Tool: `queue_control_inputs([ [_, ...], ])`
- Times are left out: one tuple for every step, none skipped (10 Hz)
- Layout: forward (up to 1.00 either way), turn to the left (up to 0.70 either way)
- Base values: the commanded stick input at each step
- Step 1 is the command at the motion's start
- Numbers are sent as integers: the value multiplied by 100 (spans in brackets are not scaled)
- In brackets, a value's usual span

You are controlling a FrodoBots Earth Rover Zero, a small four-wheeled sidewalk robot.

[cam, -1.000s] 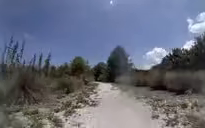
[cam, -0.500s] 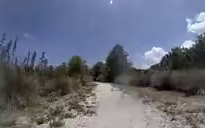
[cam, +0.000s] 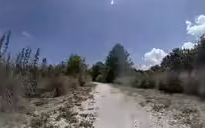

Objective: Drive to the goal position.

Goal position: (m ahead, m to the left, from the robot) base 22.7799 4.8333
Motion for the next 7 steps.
queue_control_inputs([
  [85, -1],
  [85, -1],
  [85, -1],
  [85, -1],
  [85, -1],
  [85, -1],
  [85, -1],
])
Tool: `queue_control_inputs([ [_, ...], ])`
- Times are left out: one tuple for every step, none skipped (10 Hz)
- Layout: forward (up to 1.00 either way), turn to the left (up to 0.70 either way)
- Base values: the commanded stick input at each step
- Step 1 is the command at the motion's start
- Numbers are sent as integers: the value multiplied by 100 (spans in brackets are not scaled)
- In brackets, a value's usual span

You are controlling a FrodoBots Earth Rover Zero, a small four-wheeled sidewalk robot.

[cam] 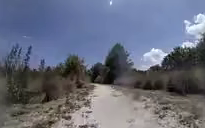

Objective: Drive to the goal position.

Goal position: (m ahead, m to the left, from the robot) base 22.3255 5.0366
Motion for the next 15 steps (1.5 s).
queue_control_inputs([
  [85, -1],
  [85, -1],
  [85, -1],
  [85, -1],
  [85, -1],
  [85, -1],
  [85, -1],
  [85, -1],
  [85, -1],
  [85, -1],
  [85, -1],
  [85, -1],
  [85, -1],
  [85, -1],
  [85, -1],
])
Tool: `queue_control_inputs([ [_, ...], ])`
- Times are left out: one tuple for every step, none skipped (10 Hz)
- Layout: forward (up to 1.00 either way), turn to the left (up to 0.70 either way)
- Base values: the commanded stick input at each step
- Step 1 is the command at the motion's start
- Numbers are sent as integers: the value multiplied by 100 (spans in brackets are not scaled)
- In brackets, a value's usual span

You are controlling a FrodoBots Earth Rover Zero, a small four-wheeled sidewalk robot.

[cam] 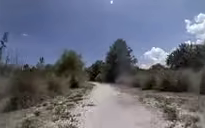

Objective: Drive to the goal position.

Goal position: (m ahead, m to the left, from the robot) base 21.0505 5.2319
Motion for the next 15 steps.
queue_control_inputs([
  [85, -1],
  [85, -1],
  [85, -1],
  [85, -1],
  [85, -1],
  [85, -1],
  [85, -1],
  [85, -1],
  [85, -1],
  [85, -1],
  [85, -1],
  [85, -1],
  [85, -1],
  [85, -1],
  [85, -1],
])
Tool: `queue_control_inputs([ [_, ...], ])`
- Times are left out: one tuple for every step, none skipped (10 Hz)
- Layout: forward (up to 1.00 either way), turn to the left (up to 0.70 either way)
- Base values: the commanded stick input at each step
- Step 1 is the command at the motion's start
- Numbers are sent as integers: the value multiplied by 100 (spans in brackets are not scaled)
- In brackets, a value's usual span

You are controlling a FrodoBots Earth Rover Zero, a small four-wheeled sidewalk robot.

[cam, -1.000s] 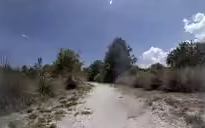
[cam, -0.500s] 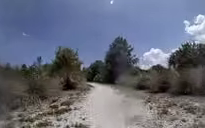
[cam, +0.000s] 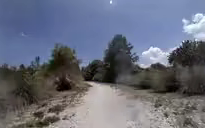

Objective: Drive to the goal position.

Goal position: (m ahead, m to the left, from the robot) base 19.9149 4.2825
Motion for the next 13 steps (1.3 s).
queue_control_inputs([
  [85, -1],
  [85, -1],
  [85, -1],
  [85, -1],
  [85, -1],
  [85, -1],
  [85, -1],
  [85, -1],
  [85, -1],
  [85, -1],
  [85, -1],
  [85, -1],
  [85, -1],
])
